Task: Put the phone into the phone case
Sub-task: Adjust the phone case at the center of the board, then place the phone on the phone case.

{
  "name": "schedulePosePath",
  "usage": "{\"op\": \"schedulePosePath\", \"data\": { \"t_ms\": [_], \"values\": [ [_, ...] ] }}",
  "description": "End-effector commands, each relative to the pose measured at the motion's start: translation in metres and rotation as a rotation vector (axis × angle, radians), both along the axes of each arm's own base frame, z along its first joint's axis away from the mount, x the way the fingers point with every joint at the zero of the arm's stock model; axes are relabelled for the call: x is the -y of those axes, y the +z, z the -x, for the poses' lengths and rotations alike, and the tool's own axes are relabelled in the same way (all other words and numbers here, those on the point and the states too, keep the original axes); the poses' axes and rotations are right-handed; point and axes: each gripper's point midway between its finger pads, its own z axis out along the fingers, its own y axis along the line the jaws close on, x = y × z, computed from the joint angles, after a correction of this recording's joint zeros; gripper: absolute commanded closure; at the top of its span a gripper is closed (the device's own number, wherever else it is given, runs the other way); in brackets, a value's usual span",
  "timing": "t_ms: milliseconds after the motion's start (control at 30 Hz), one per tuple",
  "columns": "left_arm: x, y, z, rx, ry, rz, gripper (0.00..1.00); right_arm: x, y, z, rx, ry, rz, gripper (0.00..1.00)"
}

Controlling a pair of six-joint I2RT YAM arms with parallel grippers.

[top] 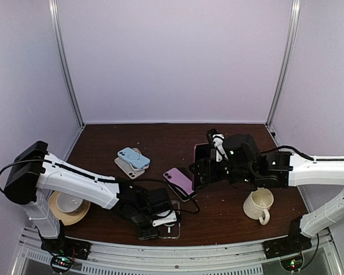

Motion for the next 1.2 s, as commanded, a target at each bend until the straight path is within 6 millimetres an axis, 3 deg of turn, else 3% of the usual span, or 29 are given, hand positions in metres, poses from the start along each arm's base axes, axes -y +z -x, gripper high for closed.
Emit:
{"op": "schedulePosePath", "data": {
  "t_ms": [0, 200, 333, 433, 500, 567, 633, 700, 800, 900, 1033, 1167],
  "values": [
    [0.031, -0.004, 0.02, -0.044, -0.107, 0.052, 0.48, 0.01, 0.033, -0.001, 0.063, -0.041, -0.072, 0.77],
    [0.078, 0.014, 0.021, -0.038, -0.18, 0.192, 0.49, 0.038, 0.049, 0.0, 0.084, -0.11, -0.029, 0.77],
    [0.104, 0.042, 0.02, -0.03, -0.206, 0.292, 0.49, 0.052, 0.057, 0.001, 0.102, -0.137, 0.014, 0.77],
    [0.103, 0.077, 0.025, -0.042, -0.218, 0.374, 0.49, 0.053, 0.061, 0.001, 0.103, -0.126, 0.062, 0.77],
    [0.093, 0.105, 0.021, -0.048, -0.202, 0.445, 0.46, 0.049, 0.059, 0.002, 0.092, -0.093, 0.118, 0.78],
    [0.08, 0.13, 0.005, -0.049, -0.136, 0.504, 0.4, 0.04, 0.057, 0.002, 0.086, -0.051, 0.164, 0.78],
    [0.061, 0.152, -0.02, -0.074, -0.009, 0.544, 0.33, 0.024, 0.054, 0.004, 0.077, 0.004, 0.192, 0.79],
    [0.036, 0.169, -0.061, -0.074, 0.176, 0.582, 0.28, 0.004, 0.047, 0.007, 0.062, 0.067, 0.212, 0.8],
    [-0.011, 0.176, -0.118, 0.007, 0.474, 0.599, 0.2, -0.022, 0.032, 0.014, 0.05, 0.129, 0.235, 0.83],
    [-0.053, 0.173, -0.152, 0.074, 0.7, 0.626, 0.14, -0.052, 0.014, 0.028, 0.057, 0.201, 0.235, 0.86],
    [-0.087, 0.153, -0.172, 0.071, 0.874, 0.599, 0.07, -0.095, -0.017, 0.057, 0.037, 0.342, 0.231, 0.97],
    [-0.09, 0.146, -0.178, 0.012, 0.908, 0.581, 0.03, -0.105, -0.052, 0.067, 0.014, 0.379, 0.283, 1.0]
  ]
}}
